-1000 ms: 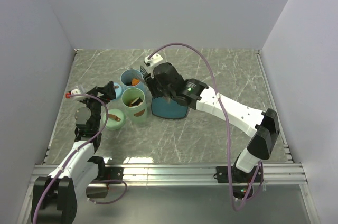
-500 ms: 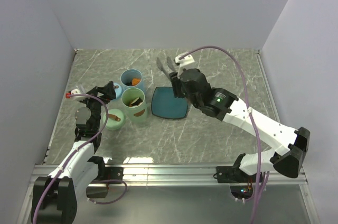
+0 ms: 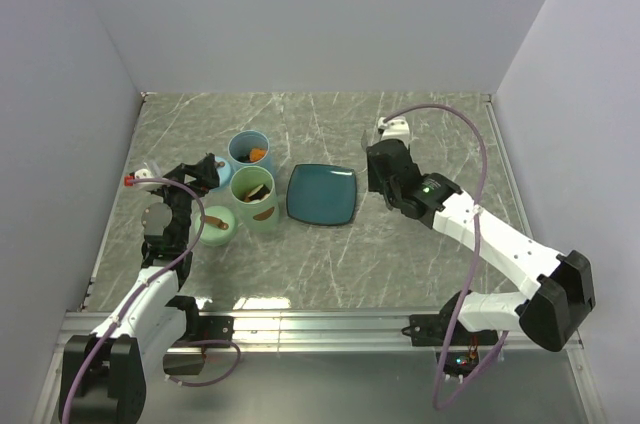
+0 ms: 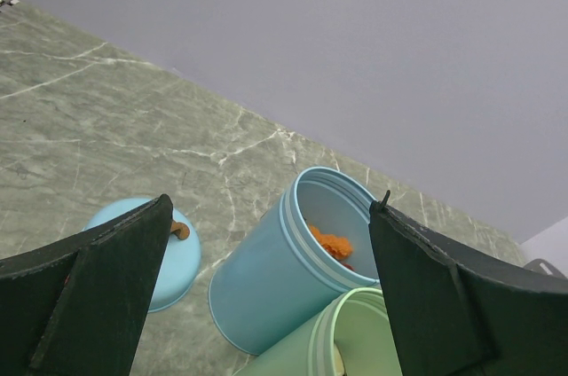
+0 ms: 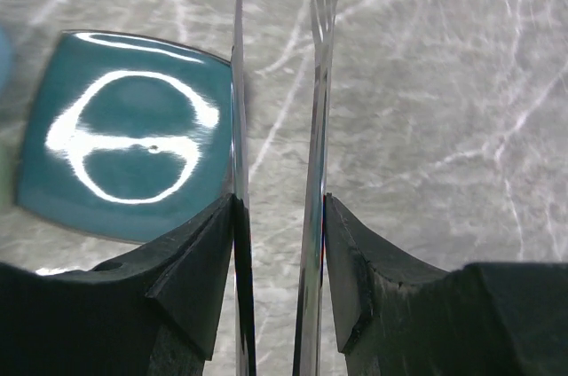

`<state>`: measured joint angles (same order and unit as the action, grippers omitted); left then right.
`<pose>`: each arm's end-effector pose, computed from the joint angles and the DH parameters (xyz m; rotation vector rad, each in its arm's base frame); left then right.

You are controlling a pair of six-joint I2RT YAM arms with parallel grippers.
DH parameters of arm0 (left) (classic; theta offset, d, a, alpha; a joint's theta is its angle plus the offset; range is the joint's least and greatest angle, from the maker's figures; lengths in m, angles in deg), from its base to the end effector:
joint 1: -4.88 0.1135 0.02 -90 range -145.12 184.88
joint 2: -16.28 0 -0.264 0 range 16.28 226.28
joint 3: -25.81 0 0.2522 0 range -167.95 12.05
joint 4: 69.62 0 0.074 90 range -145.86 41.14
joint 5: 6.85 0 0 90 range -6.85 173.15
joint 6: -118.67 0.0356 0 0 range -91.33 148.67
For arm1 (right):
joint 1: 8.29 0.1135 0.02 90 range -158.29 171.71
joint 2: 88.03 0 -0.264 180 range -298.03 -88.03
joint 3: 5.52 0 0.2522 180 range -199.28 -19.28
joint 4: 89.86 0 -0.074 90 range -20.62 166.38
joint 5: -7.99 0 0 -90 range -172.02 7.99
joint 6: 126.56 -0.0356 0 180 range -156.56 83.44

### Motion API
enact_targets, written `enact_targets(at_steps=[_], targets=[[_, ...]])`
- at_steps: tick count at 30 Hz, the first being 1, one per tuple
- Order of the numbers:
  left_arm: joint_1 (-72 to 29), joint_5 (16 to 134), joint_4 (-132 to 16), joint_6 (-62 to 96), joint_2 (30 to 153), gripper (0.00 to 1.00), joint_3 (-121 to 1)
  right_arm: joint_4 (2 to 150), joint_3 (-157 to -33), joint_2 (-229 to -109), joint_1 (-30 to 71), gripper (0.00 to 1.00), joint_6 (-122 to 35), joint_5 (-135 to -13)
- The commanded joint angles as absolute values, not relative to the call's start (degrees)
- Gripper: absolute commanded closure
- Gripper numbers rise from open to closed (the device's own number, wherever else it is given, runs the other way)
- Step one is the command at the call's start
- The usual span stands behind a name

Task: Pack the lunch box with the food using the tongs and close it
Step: Put down the clamp

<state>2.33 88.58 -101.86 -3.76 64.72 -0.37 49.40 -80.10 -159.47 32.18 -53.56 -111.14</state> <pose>0.1860 -0.0049 0.2345 -0.4403 1.3412 -0.4409 0.2175 0.1627 0.3135 -0.1655 2.1265 0.0185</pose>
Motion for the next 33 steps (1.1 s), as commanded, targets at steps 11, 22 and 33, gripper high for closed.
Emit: enact_targets(at_steps=[11,22,33], targets=[[2.59,88.77,-103.76,-4.21,63.65,0.01,-0.78,52.39,-77.38,-167.03,26.78,0.49,-55.37,-107.86],[2.59,88.77,-104.11,-4.21,63.91,0.01,-0.78,50.10,-77.64,-173.63,26.43,0.49,-56.43,-107.24],[2.68,88.86,-104.20,-4.21,63.91,0.01,-0.78,49.40,-80.81,-180.84,24.14,0.48,-55.37,-106.54]])
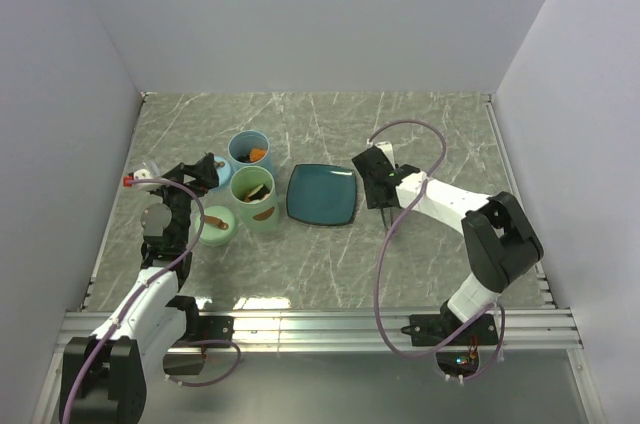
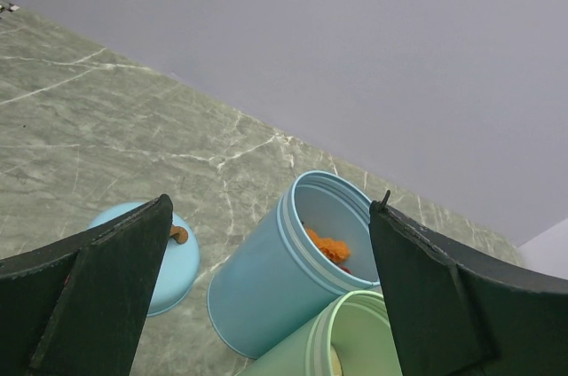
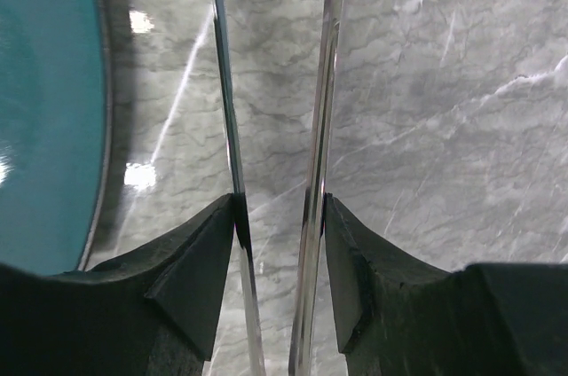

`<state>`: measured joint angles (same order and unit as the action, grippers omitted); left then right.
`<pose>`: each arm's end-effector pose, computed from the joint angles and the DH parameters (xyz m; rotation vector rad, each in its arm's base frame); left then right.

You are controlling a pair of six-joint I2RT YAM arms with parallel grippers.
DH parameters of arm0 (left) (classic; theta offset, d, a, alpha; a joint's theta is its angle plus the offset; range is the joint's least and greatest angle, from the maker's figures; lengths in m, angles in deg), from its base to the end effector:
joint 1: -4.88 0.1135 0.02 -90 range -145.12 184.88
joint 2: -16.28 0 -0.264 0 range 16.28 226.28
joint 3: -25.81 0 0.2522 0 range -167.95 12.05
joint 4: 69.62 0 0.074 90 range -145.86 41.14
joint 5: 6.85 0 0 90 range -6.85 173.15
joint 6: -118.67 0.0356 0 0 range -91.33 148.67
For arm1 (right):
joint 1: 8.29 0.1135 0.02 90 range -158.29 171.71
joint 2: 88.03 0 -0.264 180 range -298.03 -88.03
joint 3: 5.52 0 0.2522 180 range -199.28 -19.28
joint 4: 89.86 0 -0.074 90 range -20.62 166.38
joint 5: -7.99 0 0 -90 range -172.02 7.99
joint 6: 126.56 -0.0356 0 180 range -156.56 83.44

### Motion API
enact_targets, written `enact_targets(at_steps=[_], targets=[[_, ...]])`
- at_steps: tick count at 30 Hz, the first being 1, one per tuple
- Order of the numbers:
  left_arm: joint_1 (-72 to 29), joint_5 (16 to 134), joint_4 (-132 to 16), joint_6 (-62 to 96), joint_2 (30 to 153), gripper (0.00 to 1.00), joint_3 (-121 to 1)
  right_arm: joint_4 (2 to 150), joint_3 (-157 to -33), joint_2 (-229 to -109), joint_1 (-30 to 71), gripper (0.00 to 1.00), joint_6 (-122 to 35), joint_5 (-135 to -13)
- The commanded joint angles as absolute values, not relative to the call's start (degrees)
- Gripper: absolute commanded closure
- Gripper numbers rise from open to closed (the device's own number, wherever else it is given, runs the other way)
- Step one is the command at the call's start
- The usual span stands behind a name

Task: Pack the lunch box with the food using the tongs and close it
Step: Put down the clamp

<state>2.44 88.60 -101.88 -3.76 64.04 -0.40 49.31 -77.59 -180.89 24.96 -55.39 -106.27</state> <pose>0.1846 -0.0045 0.2367 -0.4388 1.3282 -0.4416 0.2753 0.1630 0.1940 -0.1797 2.5073 -0.2061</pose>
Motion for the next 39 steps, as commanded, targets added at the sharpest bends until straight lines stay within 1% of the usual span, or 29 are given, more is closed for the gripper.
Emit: enact_targets(at_steps=[1,12,18,30,39], targets=[[2.68,88.86,-104.20,-4.21,63.91,0.00,-0.78,49.49,-81.24,-181.28,23.88,0.48,-55.29,-106.36],[2.68,88.86,-104.29,-4.21,64.00,0.00,-0.69,50.45,-85.29,-186.56,21.07,0.48,-53.88,-104.60],[2.68,89.04,-104.20,-4.21,63.82,0.00,-0.69,50.28,-86.61,-188.84,20.27,0.45,-53.62,-103.99],[2.68,89.39,-103.94,-4.29,63.65,0.01,-0.61,51.59,-85.12,-184.72,20.19,0.38,-53.09,-101.88],[2.68,89.48,-103.93,-4.38,63.47,0.00,-0.52,51.77,-85.02,-185.41,20.19,0.34,-52.65,-100.91]])
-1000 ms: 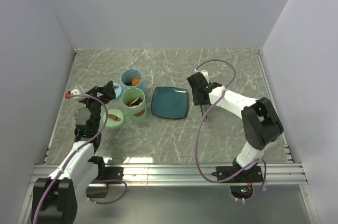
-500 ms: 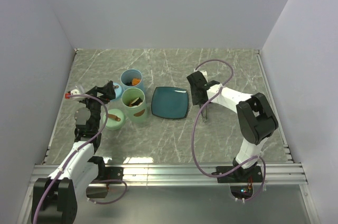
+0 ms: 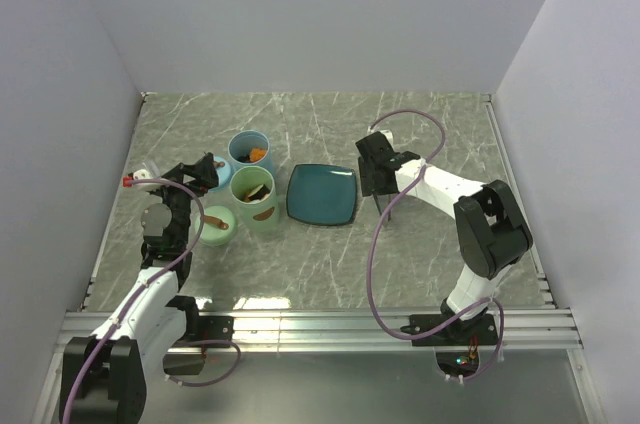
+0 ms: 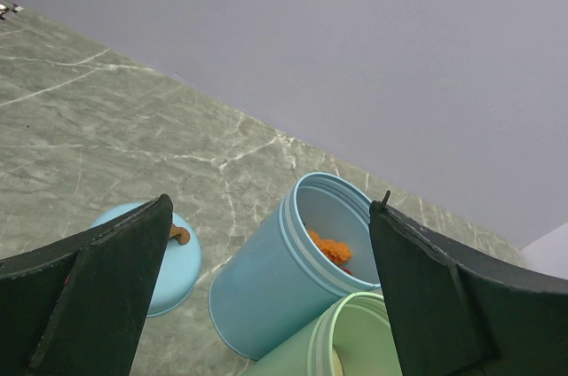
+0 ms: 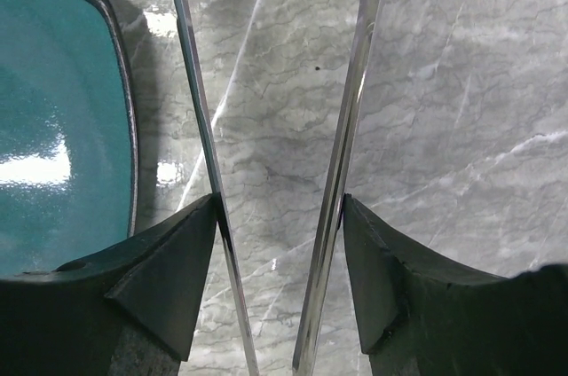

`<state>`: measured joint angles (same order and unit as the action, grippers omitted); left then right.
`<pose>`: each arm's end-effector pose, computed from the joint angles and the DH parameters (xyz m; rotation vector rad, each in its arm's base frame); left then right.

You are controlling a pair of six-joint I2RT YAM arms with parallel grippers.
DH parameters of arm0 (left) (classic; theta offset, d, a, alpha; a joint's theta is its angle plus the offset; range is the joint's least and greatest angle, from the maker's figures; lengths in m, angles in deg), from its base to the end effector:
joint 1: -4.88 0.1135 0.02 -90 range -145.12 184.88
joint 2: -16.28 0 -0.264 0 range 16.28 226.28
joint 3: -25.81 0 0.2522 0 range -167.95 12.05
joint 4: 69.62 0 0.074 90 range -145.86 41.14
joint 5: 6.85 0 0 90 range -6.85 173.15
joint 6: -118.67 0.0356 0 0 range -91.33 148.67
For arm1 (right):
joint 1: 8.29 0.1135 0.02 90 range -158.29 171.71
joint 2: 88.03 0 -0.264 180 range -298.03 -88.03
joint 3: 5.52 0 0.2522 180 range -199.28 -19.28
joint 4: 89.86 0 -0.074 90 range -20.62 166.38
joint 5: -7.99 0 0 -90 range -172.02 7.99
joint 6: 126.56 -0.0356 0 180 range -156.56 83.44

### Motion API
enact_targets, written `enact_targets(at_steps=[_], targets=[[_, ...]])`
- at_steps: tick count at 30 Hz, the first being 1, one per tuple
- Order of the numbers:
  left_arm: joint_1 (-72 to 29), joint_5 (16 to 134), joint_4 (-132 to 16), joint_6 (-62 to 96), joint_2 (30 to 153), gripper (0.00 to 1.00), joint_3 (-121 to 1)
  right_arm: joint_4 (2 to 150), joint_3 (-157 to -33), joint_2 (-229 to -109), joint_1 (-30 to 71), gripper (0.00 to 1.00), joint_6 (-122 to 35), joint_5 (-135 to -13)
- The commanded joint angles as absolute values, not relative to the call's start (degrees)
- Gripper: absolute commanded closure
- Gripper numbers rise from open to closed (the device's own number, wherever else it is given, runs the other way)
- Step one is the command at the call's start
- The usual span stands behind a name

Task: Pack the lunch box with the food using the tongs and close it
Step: Put down the clamp

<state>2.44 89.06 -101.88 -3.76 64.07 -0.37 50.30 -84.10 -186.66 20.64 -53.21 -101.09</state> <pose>0.1846 -0.0042 0.2364 -0.4454 1.3269 -0.4358 0.3124 0.1594 0.1949 -0.1569 2.5280 -0.1284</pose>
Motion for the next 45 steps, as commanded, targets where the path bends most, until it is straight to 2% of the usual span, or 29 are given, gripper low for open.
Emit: enact_targets(at_steps=[1,10,16,19,25,30,37,45], targets=[[2.68,89.48,-103.93,-4.29,63.47,0.01,-0.52,51.69,-85.11,-185.59,20.19,0.34,-52.65,-101.09],[2.68,89.48,-103.85,-4.29,63.30,0.01,-0.43,50.10,-86.69,-189.10,20.01,0.33,-52.65,-100.47],[2.68,89.30,-103.85,-4.29,63.56,0.00,-0.52,49.66,-86.26,-188.58,19.92,0.25,-53.00,-100.82],[2.68,89.30,-103.76,-4.38,63.56,0.01,-0.52,49.58,-85.99,-187.70,19.92,0.24,-53.09,-101.17],[2.68,90.18,-103.58,-4.64,64.09,0.01,-0.78,49.49,-85.20,-182.88,20.01,0.22,-53.35,-101.70],[2.68,92.02,-102.44,-5.00,66.02,0.00,-1.75,51.50,-85.20,-174.00,19.92,0.21,-52.48,-101.27],[2.59,95.19,-99.54,-4.73,72.25,0.00,-5.17,62.30,-85.73,-166.70,20.01,0.21,-48.52,-93.36],[2.68,96.24,-94.27,1.32,77.88,0.02,-11.32,68.03,-91.35,-171.34,19.48,0.21,-44.21,-82.74]])
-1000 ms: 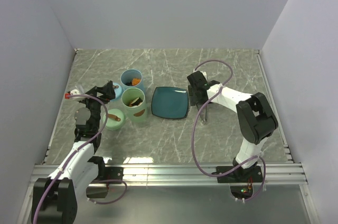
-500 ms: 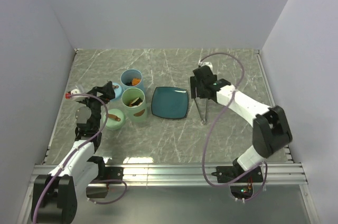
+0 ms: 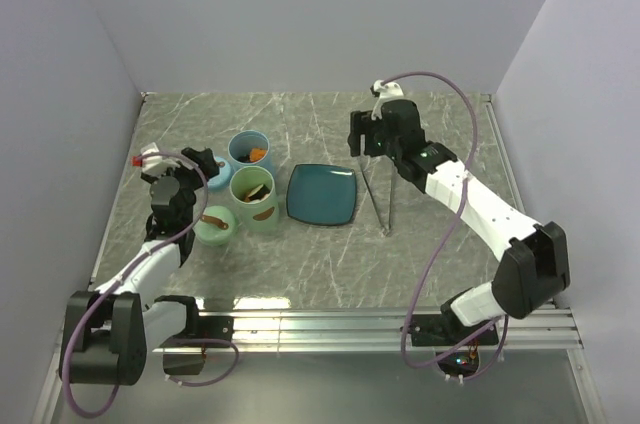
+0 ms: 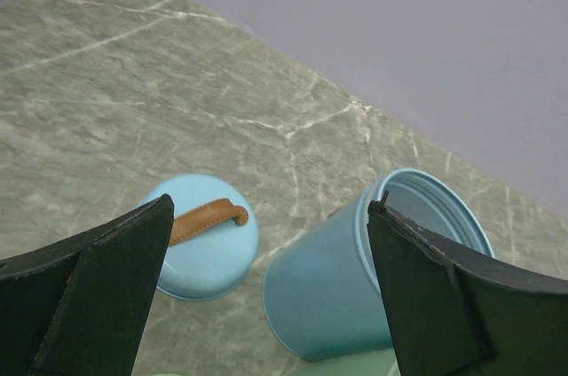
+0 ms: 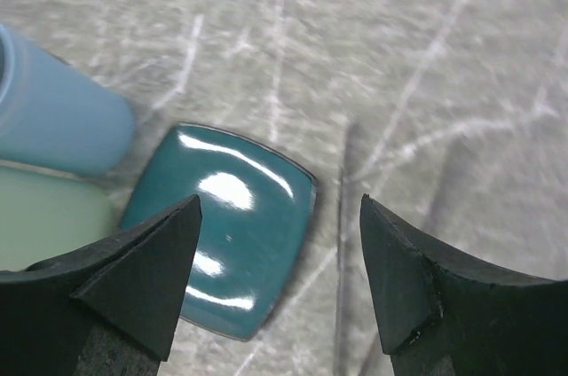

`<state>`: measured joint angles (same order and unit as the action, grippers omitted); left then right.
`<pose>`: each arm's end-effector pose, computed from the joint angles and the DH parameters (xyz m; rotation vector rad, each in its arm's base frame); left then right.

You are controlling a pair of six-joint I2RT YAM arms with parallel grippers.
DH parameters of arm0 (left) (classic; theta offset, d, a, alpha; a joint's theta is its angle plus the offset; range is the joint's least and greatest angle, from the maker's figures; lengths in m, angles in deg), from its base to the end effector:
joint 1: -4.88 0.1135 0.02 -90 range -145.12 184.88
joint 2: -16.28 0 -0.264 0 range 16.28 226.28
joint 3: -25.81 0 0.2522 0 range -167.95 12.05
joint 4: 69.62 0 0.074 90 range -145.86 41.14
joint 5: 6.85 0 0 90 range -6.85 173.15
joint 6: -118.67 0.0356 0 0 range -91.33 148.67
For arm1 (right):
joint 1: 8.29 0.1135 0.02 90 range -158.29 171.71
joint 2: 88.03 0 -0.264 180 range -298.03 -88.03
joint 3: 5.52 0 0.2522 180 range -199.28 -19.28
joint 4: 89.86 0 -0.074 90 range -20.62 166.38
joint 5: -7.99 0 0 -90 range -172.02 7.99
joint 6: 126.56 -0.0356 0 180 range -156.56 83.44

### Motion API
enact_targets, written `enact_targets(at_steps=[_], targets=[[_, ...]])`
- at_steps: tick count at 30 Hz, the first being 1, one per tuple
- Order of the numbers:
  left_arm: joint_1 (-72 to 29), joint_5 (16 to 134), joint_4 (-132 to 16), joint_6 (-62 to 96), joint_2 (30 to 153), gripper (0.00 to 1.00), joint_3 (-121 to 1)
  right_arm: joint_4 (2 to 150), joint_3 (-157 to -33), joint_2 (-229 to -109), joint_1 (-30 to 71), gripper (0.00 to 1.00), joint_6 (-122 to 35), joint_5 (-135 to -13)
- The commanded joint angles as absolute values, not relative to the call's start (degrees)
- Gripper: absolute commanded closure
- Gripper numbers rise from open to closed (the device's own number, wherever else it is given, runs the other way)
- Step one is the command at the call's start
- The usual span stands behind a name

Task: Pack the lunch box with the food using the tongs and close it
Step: Put down the clamp, then pick up the lid of the lunch box with the left arm

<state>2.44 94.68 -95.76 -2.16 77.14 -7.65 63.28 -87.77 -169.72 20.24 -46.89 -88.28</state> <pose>0.2243 -0.0024 0.2256 -0.5429 1.5050 -0.2919 0.2936 0.1552 0.3287 -0.2541 2.0255 0.3162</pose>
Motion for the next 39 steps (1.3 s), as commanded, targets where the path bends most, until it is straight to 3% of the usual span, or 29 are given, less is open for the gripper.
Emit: enact_targets(at_steps=[1,13,28,39], targets=[[2.68,97.03,-92.18,3.25,79.45,0.03,-13.24,68.21,-93.18,-172.92,19.13,0.21,-44.04,-82.20],[6.37,81.49,-75.55,16.27,100.73,0.05,-32.76,69.09,-98.30,-178.56,15.35,0.21,-43.33,-70.15],[6.63,79.11,-75.19,20.84,108.55,0.13,-35.06,69.44,-96.37,-175.92,14.21,0.21,-44.04,-70.33],[6.63,82.70,-73.17,20.05,111.81,0.38,-37.08,69.26,-96.10,-175.92,14.30,0.21,-44.04,-70.15]])
